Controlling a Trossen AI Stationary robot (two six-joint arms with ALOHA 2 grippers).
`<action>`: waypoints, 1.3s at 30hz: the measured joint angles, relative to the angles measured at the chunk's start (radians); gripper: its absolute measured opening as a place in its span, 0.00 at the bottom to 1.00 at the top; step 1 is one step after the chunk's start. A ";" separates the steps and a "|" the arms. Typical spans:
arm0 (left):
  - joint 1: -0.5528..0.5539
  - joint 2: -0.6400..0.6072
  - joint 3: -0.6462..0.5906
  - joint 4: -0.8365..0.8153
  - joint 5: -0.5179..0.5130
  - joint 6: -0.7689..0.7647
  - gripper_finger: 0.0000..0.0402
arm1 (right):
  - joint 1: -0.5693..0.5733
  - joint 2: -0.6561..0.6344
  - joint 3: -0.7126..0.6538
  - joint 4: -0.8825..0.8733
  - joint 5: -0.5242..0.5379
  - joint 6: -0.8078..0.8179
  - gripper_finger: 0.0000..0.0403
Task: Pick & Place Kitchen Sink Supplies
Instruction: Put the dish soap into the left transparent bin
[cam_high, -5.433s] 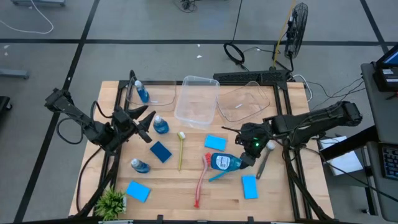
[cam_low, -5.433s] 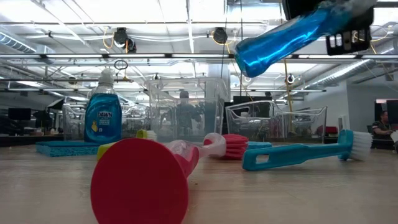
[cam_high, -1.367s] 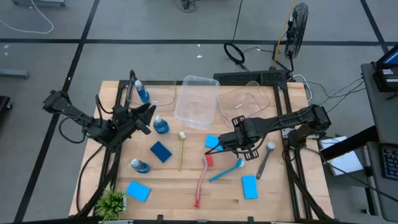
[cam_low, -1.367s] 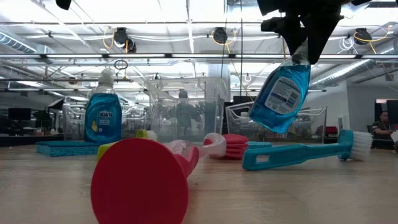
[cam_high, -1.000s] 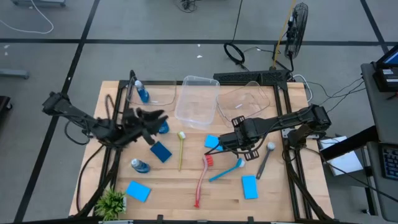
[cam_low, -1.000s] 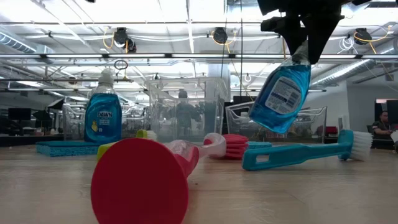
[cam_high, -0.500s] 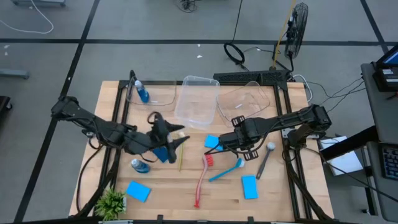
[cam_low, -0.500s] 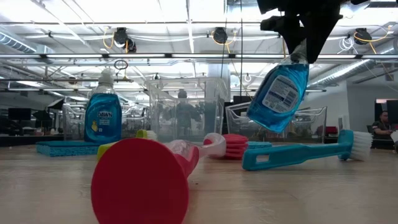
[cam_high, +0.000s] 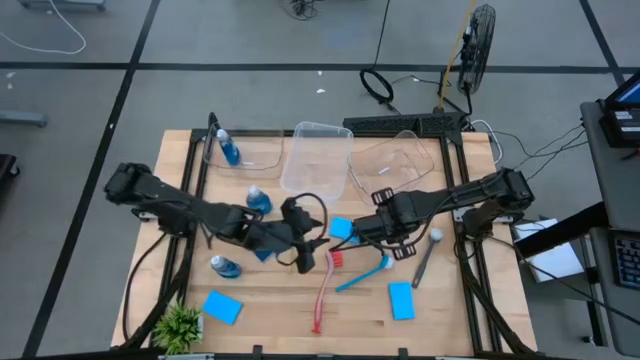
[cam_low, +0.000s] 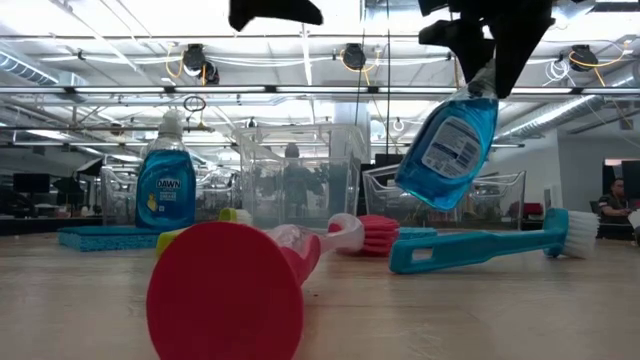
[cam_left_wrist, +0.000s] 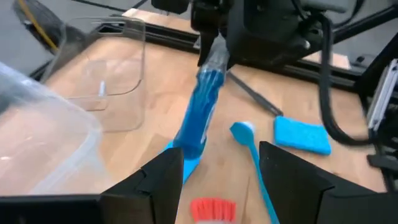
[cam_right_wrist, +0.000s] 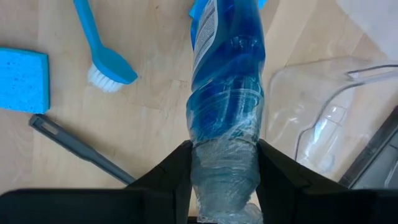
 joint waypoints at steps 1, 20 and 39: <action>0.009 0.014 0.000 0.028 0.017 0.004 0.52 | 0.006 0.000 0.000 0.005 0.000 0.000 0.31; 0.089 0.211 0.000 0.351 0.187 0.043 0.52 | 0.045 -0.001 0.000 0.077 -0.002 -0.027 0.32; 0.118 0.269 0.048 0.407 0.214 0.061 0.52 | 0.044 0.000 0.000 0.210 0.000 -0.134 0.31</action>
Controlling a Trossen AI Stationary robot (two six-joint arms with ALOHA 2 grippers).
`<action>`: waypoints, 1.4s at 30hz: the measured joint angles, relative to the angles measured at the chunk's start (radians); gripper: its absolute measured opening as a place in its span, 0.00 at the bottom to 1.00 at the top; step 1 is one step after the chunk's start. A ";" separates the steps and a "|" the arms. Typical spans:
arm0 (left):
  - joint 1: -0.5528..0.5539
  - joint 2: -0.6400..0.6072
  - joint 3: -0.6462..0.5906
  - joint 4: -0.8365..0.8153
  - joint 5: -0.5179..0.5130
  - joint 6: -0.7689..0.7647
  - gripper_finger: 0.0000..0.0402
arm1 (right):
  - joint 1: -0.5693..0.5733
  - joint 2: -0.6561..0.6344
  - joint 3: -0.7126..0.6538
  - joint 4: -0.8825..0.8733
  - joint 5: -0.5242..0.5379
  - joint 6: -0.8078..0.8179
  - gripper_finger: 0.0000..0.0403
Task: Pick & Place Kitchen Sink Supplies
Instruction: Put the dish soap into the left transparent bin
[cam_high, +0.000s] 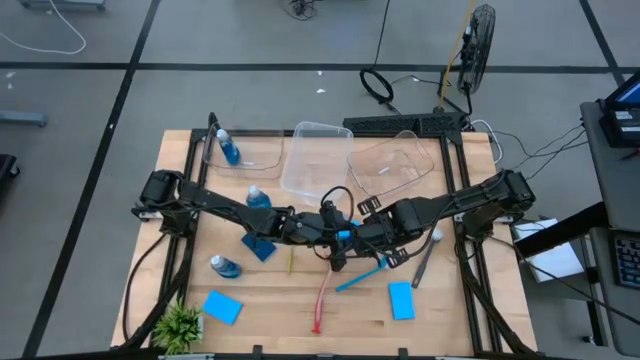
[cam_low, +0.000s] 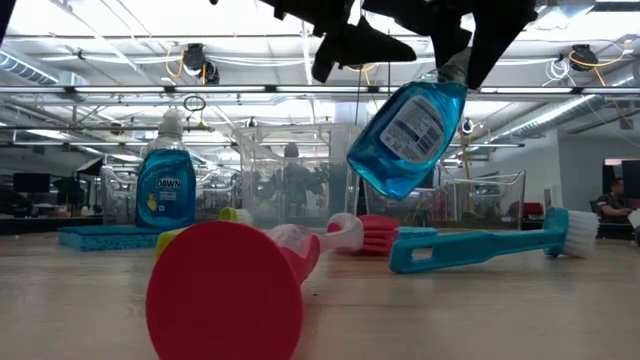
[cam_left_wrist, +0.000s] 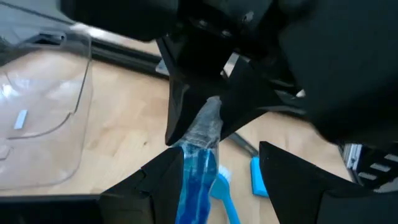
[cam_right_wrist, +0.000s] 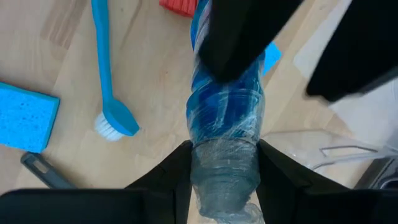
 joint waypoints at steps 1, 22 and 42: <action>0.000 0.005 0.014 -0.034 0.003 0.006 0.52 | 0.000 0.001 0.000 0.005 0.001 -0.007 0.31; 0.024 0.121 0.186 -0.185 0.082 -0.031 0.52 | 0.001 0.000 0.000 -0.003 -0.012 0.013 0.31; 0.025 0.121 0.186 -0.212 0.069 -0.069 0.59 | 0.000 0.000 0.000 0.006 0.001 0.017 0.31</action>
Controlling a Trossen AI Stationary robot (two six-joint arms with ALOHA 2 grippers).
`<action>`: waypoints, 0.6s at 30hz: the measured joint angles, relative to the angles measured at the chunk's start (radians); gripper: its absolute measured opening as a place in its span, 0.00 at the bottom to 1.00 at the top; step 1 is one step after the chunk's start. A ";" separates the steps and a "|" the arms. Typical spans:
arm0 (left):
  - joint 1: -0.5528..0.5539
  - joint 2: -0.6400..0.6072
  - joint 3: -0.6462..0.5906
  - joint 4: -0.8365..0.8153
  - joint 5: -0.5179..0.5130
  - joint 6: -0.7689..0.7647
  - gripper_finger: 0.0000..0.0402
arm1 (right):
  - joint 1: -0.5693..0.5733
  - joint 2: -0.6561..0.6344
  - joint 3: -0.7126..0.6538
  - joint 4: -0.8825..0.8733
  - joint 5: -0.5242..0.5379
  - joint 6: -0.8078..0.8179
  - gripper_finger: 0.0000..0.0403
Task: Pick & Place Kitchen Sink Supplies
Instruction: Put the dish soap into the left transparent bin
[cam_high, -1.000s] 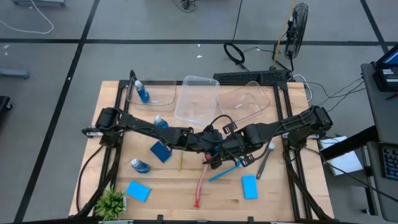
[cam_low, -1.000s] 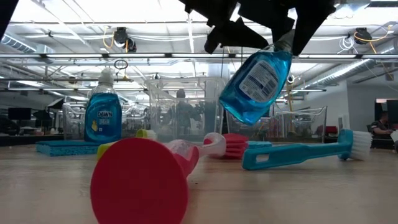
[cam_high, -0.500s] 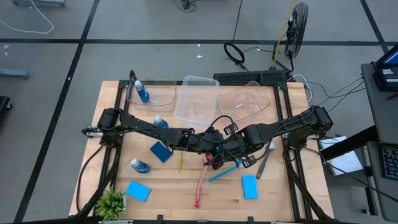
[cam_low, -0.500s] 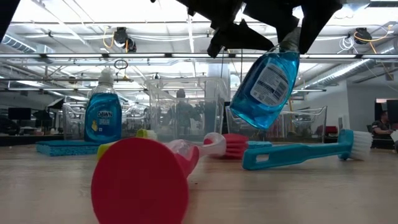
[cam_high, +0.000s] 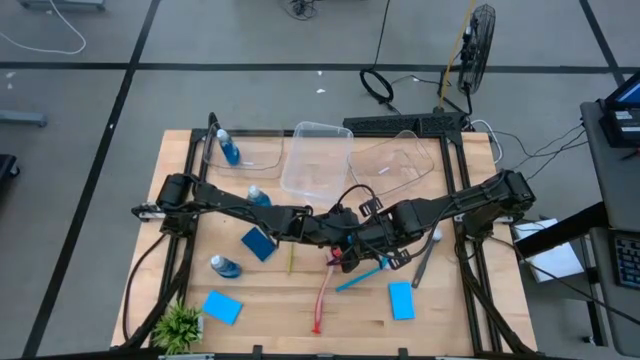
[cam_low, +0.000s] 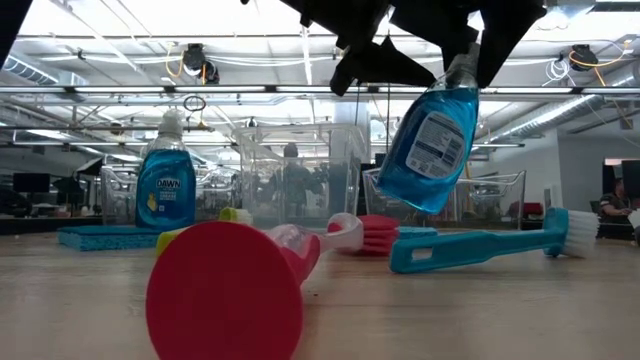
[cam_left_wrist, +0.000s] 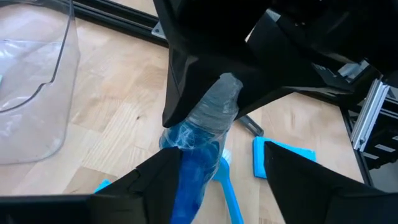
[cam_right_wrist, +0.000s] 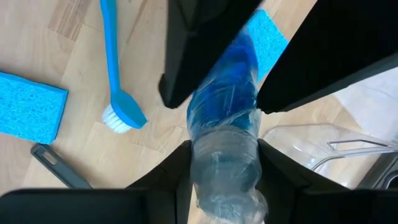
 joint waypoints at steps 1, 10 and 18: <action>0.000 0.000 0.000 0.000 -0.002 0.000 0.61 | 0.000 0.000 0.000 0.000 0.001 0.001 0.31; 0.002 0.003 0.000 -0.023 -0.035 0.041 0.79 | -0.001 0.001 0.001 0.019 0.014 0.019 0.31; 0.015 0.003 0.000 -0.015 -0.046 0.074 0.79 | -0.001 0.001 0.001 0.015 0.005 0.019 0.31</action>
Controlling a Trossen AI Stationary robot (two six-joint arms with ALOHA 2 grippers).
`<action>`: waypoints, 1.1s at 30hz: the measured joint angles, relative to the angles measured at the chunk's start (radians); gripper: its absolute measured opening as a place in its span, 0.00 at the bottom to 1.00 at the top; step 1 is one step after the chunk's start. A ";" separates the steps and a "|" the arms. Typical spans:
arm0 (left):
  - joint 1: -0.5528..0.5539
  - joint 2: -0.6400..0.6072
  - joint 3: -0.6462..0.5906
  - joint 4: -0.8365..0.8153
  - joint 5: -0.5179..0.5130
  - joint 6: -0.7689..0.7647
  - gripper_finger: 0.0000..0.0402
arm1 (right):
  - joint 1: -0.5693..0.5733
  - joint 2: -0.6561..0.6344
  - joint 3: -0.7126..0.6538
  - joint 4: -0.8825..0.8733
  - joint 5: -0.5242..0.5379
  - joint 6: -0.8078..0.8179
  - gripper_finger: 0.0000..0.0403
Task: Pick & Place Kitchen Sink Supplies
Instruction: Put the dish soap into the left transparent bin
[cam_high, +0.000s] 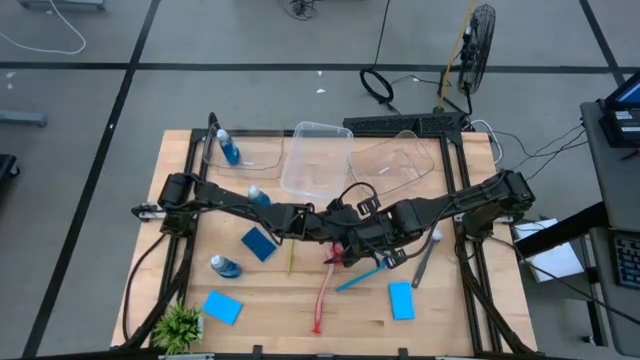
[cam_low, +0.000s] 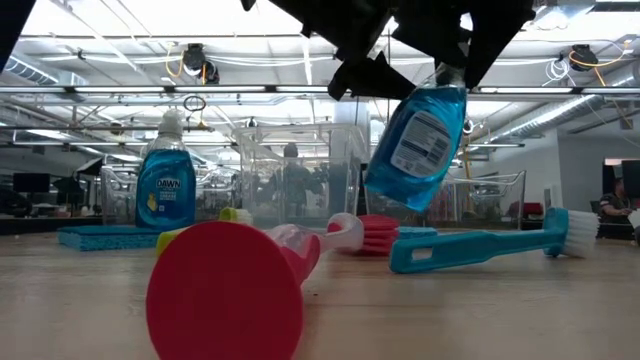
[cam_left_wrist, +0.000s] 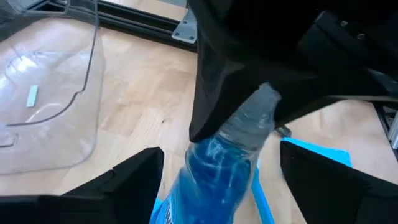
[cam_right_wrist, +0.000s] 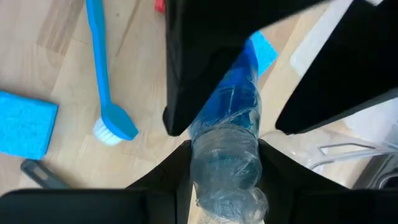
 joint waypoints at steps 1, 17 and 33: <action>0.000 0.000 0.000 -0.002 0.014 0.004 0.77 | 0.000 0.000 0.000 0.000 -0.001 0.000 0.31; 0.000 0.036 0.000 0.025 0.049 0.023 0.61 | 0.000 0.000 0.000 -0.001 -0.006 0.004 0.31; 0.011 0.040 -0.001 0.066 0.099 0.004 0.40 | 0.001 -0.001 0.000 -0.002 -0.016 0.008 0.31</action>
